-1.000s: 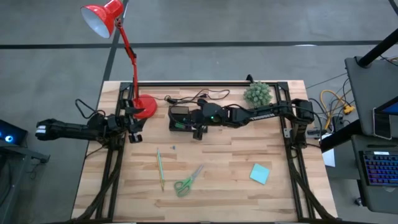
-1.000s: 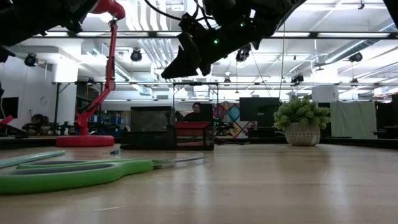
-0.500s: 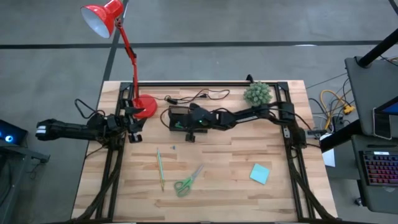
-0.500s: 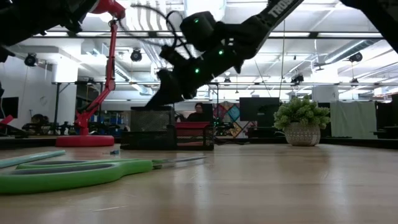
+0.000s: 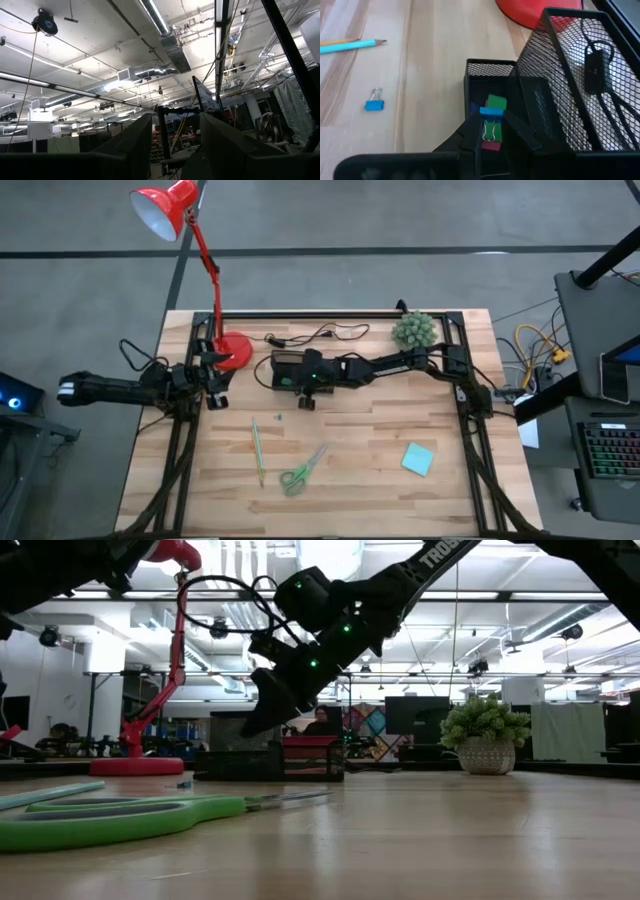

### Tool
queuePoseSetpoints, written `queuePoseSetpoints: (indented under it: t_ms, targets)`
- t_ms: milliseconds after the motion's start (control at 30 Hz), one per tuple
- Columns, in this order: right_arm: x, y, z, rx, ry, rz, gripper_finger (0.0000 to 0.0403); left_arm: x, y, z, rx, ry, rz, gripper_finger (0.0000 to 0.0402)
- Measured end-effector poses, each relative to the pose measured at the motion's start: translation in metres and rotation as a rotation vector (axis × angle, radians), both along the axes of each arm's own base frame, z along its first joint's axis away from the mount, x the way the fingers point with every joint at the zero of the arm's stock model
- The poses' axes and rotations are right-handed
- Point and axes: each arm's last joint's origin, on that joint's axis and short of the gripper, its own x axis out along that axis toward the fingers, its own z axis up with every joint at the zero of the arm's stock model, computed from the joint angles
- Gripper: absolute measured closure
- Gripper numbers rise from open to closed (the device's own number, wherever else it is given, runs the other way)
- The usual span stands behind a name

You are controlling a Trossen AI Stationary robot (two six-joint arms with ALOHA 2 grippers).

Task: Pick and place office supplies into organizer
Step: Put the right blue clip binder into the black mesh desk organizer, then put the blue clip binder into the black mesh desk organizer

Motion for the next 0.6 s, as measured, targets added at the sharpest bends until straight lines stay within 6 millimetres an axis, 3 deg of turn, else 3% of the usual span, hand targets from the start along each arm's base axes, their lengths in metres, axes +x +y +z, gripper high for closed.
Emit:
queuePoseSetpoints:
  t_ms: [600]
  targets:
    - [-0.0009, -0.0025, 0.0, 0.004, 0.003, -0.008, 0.0288, 0.0, 0.0, -0.0001, 0.0, 0.001, 0.0, 0.0246]
